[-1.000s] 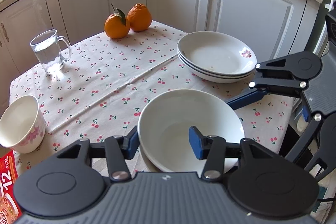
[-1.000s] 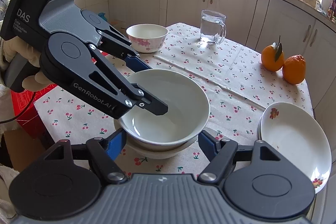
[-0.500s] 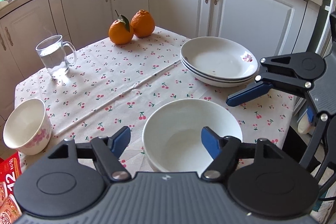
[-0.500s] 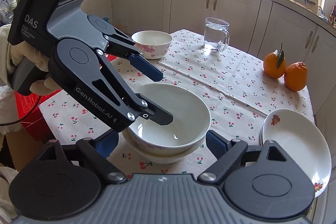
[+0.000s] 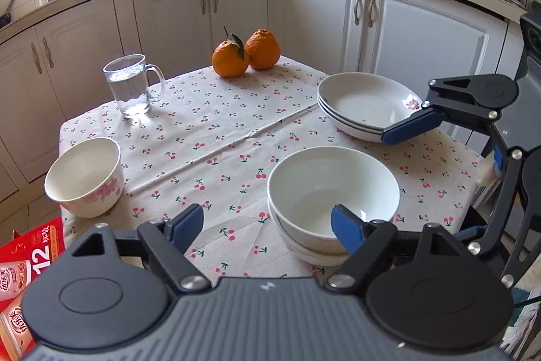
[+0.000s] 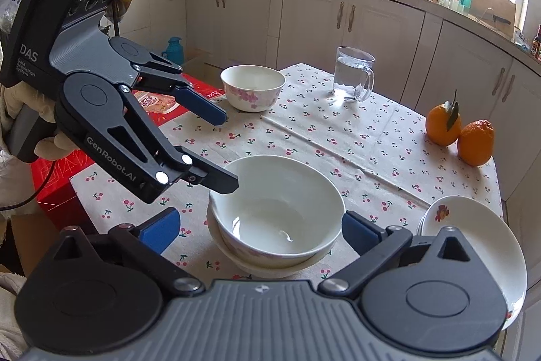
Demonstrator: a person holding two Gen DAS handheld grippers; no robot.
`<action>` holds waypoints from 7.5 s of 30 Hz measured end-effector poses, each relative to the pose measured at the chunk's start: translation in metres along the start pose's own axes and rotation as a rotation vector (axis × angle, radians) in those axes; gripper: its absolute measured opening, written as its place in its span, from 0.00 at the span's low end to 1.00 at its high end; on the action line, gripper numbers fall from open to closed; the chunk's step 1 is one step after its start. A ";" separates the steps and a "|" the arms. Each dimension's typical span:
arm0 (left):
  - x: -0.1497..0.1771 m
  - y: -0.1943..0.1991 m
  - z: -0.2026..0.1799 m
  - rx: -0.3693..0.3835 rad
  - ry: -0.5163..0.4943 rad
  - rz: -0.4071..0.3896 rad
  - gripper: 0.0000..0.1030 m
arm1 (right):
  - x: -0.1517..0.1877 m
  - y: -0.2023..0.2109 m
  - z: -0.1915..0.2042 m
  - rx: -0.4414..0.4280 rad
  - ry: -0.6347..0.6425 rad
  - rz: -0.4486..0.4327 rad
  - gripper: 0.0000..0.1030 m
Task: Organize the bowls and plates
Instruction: 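Lower the bowl into the other bowl and open the left tool, then grip the rim of the last pink floral bowl with the right tool and lift, then carry the bowl with the right tool over the nested bowls and lower it in, then open the right tool to release the bowl onto the stack, then close both tools on opposite sides of the three-bowl stack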
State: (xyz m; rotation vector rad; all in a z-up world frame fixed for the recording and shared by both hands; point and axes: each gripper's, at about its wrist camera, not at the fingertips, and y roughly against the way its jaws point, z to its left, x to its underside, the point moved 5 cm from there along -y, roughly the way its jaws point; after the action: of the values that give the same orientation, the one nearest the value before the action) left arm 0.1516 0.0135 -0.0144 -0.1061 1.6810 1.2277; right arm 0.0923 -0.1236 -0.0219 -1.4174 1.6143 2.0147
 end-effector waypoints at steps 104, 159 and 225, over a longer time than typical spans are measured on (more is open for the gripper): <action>-0.014 0.017 0.025 -0.224 0.092 -0.062 0.88 | -0.125 -0.088 -0.042 -0.329 -0.038 0.144 0.64; -0.005 -0.018 -0.053 -0.037 0.051 0.010 0.88 | -0.024 -0.034 -0.066 -0.177 -0.111 0.156 0.64; 0.040 -0.035 -0.034 0.124 -0.168 0.147 0.92 | 0.044 -0.018 -0.031 -0.041 0.168 0.197 1.00</action>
State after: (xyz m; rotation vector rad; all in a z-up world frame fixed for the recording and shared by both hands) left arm 0.1296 -0.0110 -0.0686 0.1944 1.6353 1.2024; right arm 0.0976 -0.1595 -0.0658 -1.5331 1.8588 2.0938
